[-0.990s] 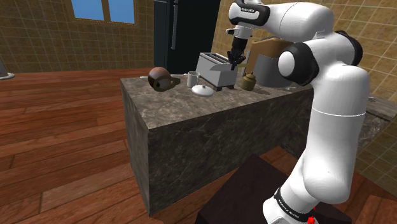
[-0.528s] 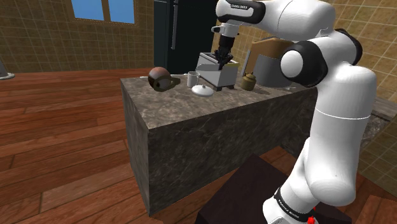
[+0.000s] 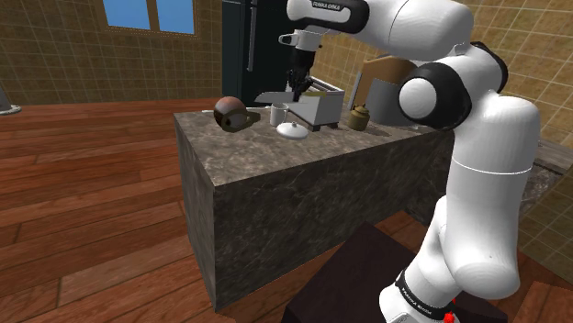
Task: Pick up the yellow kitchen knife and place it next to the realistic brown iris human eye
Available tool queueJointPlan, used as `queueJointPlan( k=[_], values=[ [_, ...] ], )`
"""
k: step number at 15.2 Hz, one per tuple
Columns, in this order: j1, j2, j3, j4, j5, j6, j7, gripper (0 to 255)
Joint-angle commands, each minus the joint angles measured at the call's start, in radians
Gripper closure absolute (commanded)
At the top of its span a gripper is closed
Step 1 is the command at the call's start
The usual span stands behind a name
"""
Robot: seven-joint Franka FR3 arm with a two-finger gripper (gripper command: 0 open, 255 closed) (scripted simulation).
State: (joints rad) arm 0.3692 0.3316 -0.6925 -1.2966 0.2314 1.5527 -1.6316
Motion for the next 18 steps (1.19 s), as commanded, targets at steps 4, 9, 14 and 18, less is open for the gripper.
queueJointPlan(
  k=[4,9,14,18],
  values=[
    [0.027,-0.012,0.005,-0.069,-0.009,0.060,0.019,255],
    [0.043,-0.025,0.007,-0.153,-0.015,0.133,0.018,255],
    [0.053,-0.029,0.009,-0.227,-0.016,0.202,0.015,255],
    [0.058,-0.028,0.011,-0.279,-0.013,0.254,0.011,255]
  ],
)
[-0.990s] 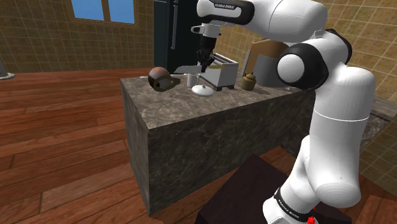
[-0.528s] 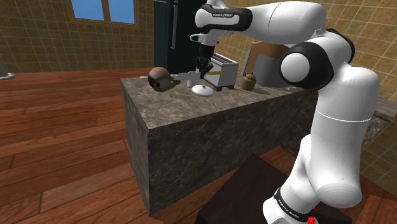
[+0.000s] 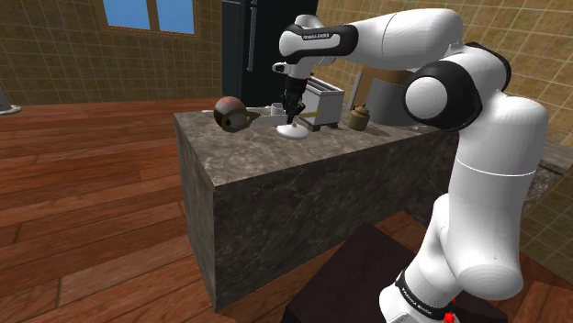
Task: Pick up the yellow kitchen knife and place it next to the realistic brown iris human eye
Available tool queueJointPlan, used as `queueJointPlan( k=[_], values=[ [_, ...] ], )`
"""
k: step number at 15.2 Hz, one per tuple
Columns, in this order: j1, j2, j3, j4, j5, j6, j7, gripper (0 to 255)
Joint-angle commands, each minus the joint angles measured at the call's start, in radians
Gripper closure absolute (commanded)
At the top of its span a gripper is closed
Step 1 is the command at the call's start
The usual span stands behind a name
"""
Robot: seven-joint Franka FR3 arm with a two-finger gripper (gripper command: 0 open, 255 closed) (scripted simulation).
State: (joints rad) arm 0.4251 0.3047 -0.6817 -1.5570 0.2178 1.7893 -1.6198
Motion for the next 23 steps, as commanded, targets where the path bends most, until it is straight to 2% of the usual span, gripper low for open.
queueJointPlan(
  k=[1,20,23],
  values=[
    [0.003,0.000,0.001,-0.030,0.002,0.031,-0.003,255],
    [-0.002,0.066,0.027,-0.207,0.059,0.257,-0.045,255],
    [-0.003,0.070,0.029,-0.212,0.062,0.265,-0.047,255]
  ],
)
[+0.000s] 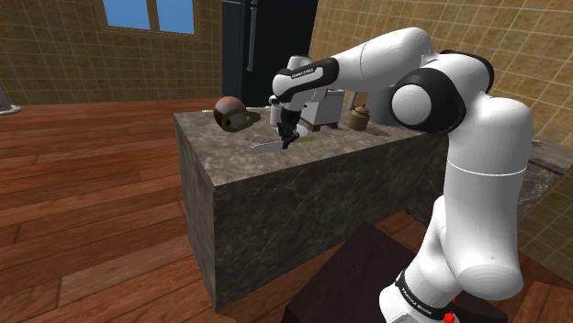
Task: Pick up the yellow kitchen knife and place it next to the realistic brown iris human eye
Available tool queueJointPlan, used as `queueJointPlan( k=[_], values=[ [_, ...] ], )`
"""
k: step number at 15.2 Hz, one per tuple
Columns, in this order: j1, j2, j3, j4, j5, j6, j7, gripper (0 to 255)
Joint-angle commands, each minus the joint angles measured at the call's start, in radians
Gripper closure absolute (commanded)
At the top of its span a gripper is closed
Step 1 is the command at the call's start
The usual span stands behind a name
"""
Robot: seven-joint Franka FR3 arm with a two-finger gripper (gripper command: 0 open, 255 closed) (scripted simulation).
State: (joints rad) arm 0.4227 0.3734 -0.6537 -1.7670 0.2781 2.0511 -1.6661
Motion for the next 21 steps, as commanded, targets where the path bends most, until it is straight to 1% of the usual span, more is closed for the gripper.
queueJointPlan(
  k=[1,5,6,11,15,21],
  values=[
    [0.000,0.001,0.001,-0.002,0.001,0.003,-0.001,255],
    [0.000,0.001,0.001,-0.002,0.001,0.003,-0.001,255],
    [0.000,0.001,0.001,-0.002,0.001,0.003,-0.001,0],
    [0.000,0.001,0.001,-0.002,0.001,0.003,-0.001,0],
    [0.007,-0.042,-0.017,0.072,-0.035,-0.105,0.023,0],
    [0.007,-0.043,-0.017,0.072,-0.035,-0.105,0.023,0]
  ],
)
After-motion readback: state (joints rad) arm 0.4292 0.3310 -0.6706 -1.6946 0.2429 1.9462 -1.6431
